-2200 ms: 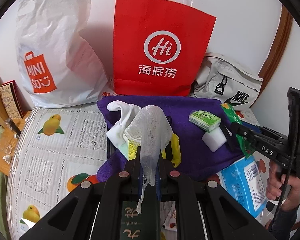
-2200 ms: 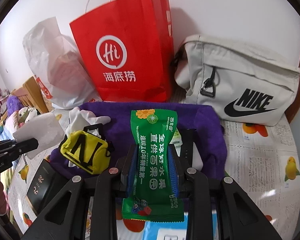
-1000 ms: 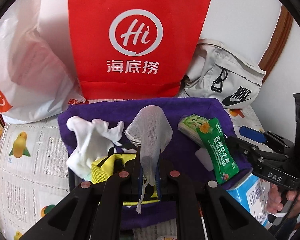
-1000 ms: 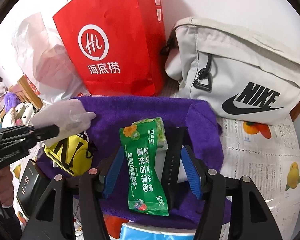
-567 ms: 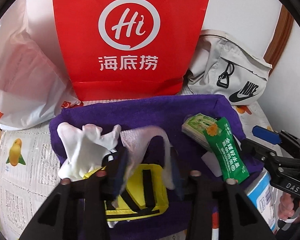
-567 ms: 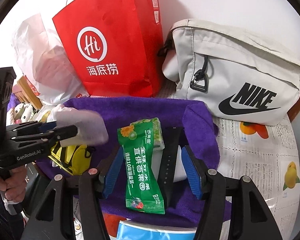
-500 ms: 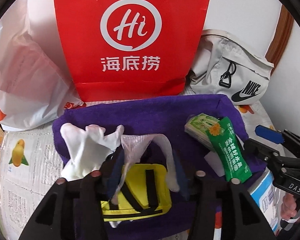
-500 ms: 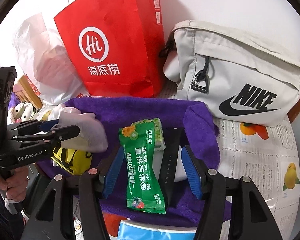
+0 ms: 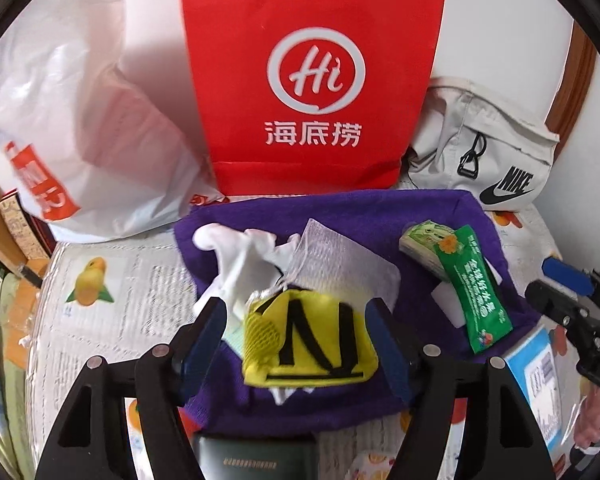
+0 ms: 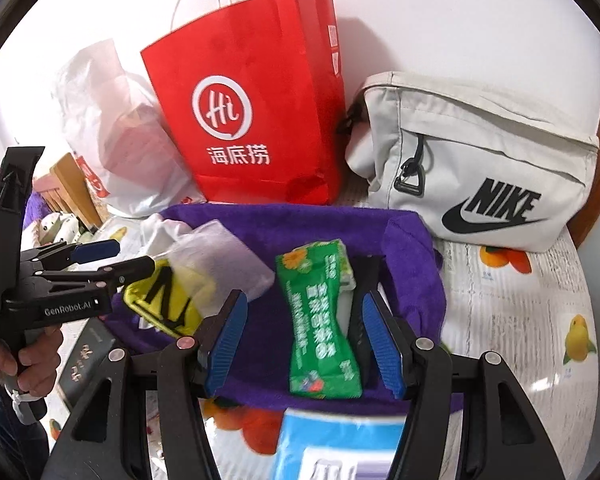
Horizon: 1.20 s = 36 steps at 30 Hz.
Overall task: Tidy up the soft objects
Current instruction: 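Withdraw both tools from the towel, moving the right tool toward the fruit-print sachet, then grasp and lift the fruit-print sachet with the right tool while the left tool moves toward the watch strap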
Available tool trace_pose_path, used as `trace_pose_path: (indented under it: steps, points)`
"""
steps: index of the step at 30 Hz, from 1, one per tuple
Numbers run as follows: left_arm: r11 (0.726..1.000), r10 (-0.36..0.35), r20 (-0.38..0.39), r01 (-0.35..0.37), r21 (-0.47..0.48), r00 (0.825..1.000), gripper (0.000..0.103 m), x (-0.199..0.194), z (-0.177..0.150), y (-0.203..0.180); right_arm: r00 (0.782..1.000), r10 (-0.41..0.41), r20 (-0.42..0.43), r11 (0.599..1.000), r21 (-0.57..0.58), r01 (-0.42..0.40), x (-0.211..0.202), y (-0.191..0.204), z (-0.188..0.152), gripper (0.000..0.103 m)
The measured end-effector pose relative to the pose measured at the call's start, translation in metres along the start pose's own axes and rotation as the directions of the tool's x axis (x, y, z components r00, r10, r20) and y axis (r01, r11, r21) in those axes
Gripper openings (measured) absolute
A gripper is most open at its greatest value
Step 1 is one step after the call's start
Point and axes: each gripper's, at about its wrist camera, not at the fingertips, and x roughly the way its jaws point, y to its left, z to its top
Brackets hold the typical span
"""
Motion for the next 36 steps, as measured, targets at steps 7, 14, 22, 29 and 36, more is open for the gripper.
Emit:
trace_pose_path:
  steps: [7, 14, 22, 29, 36]
  points:
    - [0.999, -0.033, 0.035, 0.033, -0.005, 0.999, 0.070, -0.039, -0.022, 0.003, 1.000, 0.001, -0.002, 1.000, 0.020, -0.001, -0.040, 0.015, -0.039, 0.060]
    - [0.998, -0.061, 0.057, 0.060, 0.019, 0.997, 0.070, -0.076, -0.052, -0.004, 1.000, -0.005, 0.010, 1.000, -0.001, 0.005, -0.083, 0.037, -0.086, 0.059]
    - [0.997, -0.076, 0.054, 0.075, 0.014, 0.996, 0.070, -0.099, -0.091, -0.006, 0.998, 0.046, -0.030, 0.999, -0.001, -0.046, -0.098, 0.062, -0.139, 0.049]
    - [0.999, -0.022, 0.063, 0.024, -0.028, 0.998, 0.070, -0.113, -0.115, 0.025, 0.994, 0.102, -0.031, 0.989, -0.106, -0.105, -0.063, 0.106, -0.148, 0.056]
    - [0.996, 0.022, 0.061, -0.017, -0.085, 0.998, 0.070, -0.117, -0.128, 0.073, 0.997, 0.025, -0.079, 0.987, -0.157, -0.037, 0.001, 0.127, -0.146, 0.073]
